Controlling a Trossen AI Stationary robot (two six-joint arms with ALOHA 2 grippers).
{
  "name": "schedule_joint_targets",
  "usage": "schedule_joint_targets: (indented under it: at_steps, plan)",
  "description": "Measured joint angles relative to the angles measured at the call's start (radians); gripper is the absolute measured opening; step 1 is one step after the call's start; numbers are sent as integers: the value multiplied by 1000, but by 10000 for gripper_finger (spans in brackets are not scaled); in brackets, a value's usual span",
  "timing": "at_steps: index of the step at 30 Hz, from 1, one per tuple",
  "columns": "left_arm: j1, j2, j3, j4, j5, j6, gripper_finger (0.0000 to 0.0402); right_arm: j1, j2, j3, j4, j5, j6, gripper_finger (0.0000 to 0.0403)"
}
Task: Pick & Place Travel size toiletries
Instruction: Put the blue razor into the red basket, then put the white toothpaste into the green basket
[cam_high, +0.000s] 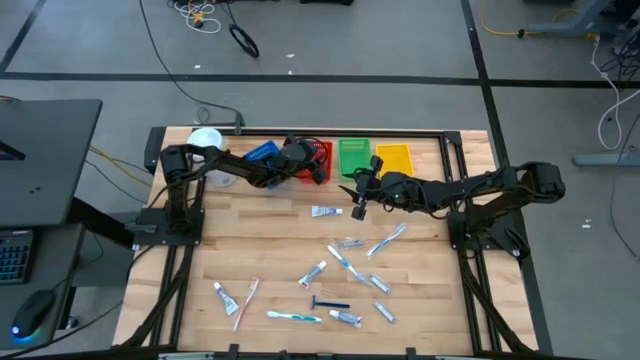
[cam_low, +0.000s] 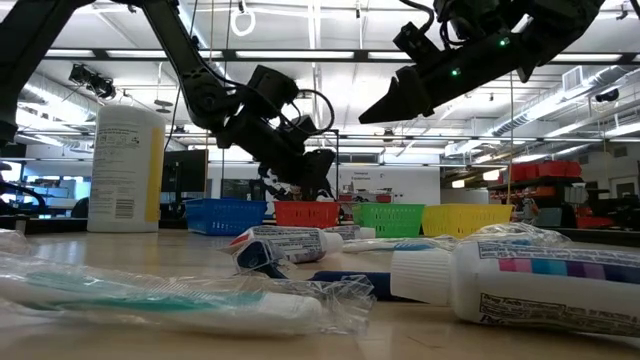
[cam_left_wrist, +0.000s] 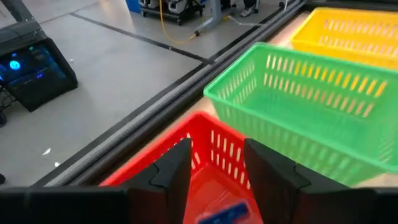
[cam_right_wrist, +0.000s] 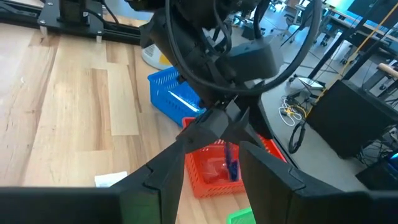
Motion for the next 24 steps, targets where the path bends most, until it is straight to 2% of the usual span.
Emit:
schedule_joint_targets:
  at_steps: [7, 18, 24]
  plan:
    - [-39, -103, 0, -121, -45, 6, 174, 0, 0, 0, 0, -1, 0, 160]
    - [-119, -290, 0, -427, 7, 4, 171, 0, 0, 0, -10, -5, 0, 160]
    - [-201, -421, 1, -586, 9, 2, 160, 0, 0, 0, -18, -118, 3, 160]
